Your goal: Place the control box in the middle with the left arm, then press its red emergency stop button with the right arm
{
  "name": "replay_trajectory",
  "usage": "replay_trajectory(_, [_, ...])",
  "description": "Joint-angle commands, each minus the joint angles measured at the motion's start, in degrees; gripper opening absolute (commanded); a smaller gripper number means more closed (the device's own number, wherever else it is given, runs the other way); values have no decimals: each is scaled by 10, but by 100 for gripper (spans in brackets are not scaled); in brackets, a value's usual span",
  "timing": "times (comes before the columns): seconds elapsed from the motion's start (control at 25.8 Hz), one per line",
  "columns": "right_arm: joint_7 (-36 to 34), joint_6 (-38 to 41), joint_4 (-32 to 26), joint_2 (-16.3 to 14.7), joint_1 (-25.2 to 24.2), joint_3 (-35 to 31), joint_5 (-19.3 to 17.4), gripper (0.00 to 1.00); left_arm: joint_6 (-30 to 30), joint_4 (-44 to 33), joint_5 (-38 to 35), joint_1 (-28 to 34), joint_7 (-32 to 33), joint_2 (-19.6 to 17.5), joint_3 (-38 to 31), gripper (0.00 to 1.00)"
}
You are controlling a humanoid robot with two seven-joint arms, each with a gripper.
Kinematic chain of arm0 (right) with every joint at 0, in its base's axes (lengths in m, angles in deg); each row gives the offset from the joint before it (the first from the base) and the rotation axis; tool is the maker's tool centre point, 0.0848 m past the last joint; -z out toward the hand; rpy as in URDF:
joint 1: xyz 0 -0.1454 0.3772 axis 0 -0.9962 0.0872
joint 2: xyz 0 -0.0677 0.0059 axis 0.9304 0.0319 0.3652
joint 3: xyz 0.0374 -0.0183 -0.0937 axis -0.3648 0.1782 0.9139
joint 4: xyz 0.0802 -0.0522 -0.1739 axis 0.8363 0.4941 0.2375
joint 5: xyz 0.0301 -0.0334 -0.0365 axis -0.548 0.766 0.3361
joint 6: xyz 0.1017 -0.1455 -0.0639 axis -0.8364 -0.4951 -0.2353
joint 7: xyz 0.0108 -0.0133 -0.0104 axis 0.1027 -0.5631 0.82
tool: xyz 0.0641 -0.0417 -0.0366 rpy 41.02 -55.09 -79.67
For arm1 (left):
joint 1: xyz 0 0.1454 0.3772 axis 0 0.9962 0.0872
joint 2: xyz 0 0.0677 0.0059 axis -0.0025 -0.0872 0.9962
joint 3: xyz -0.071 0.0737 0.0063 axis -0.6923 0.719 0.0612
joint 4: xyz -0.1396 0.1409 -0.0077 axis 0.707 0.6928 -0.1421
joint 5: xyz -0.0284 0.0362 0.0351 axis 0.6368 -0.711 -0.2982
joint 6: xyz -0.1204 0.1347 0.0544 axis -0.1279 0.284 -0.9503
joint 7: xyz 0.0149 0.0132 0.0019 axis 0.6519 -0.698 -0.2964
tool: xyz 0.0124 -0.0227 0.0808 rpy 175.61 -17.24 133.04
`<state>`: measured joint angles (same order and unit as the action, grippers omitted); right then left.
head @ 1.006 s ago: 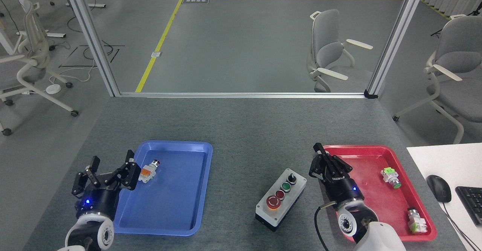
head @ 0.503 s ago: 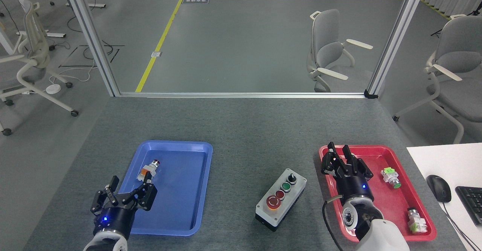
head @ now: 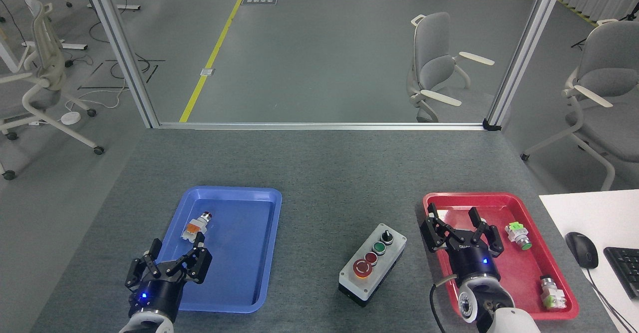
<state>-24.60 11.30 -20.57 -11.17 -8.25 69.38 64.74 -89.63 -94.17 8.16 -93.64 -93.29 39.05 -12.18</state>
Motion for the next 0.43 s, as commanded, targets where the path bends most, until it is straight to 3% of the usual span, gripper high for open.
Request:
replay_trajectory(0.0, [-1, 3, -18, 5, -29, 2, 27, 99, 0, 0, 0, 0, 0, 0, 0, 99])
replay_trajectory(0.39, [-1, -1, -19, 7, -31, -3, 31, 99, 0, 0, 0, 0, -1, 0, 1, 99])
